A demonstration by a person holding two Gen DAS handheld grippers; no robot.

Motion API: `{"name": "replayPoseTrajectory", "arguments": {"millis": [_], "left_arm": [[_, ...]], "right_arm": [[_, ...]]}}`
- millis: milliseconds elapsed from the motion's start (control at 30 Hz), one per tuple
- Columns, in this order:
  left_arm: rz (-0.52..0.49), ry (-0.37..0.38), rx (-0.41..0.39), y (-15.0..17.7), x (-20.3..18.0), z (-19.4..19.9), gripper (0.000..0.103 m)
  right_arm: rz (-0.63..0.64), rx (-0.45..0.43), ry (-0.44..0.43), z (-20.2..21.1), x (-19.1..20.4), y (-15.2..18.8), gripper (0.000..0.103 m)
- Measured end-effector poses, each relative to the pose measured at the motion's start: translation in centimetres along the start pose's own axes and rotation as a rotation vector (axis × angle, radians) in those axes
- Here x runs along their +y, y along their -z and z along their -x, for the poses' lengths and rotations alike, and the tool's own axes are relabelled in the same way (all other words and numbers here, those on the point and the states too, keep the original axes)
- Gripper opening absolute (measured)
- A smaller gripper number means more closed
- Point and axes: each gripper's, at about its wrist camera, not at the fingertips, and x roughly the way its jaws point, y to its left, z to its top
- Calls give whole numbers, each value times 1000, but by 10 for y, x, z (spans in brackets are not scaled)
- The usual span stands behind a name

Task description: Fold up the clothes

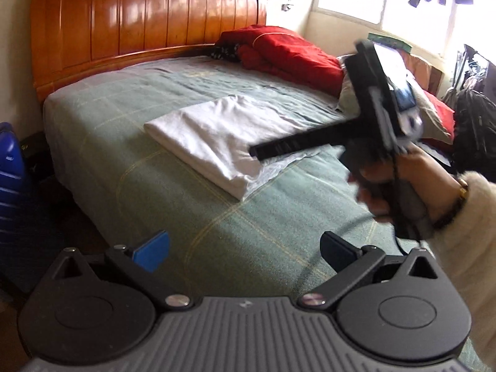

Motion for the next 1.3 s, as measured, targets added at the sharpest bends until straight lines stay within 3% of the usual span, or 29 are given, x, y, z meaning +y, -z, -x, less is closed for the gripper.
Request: {"name": "replayPoseTrajectory", "arguments": {"millis": [67, 167, 233, 300, 467, 633, 800, 900, 1067, 1167, 1300], "left_arm": [[5, 2, 0, 2, 3, 2, 102], [6, -8, 6, 6, 6, 2, 102], [-15, -7, 10, 8, 6, 0, 102], [-45, -4, 7, 10, 5, -1, 102], [-81, 29, 1, 10, 2, -4, 102], [-81, 39, -5, 12, 4, 1, 102], [-94, 55, -16, 13, 2, 5, 102], [-104, 70, -22, 14, -1, 7, 102], [-118, 80, -33, 16, -4, 13, 102], [-113, 84, -39, 15, -6, 15, 102], [-123, 87, -47, 16, -11, 20, 102]], "right_arm": [[-21, 1, -4, -14, 0, -5, 103], [-3, 108, -15, -39, 9, 5, 103], [79, 139, -9, -40, 23, 18, 103], [122, 104, -6, -28, 29, 18, 103], [74, 10, 3, -27, 22, -12, 103], [22, 85, -18, -68, 28, -10, 103], [241, 36, -93, -43, 57, 10, 103], [174, 11, -110, -31, 43, 7, 103], [7, 104, -203, -36, 16, 12, 103], [-40, 113, -232, -18, 11, 14, 103], [-24, 20, -255, 3, 20, -1, 103]]}}
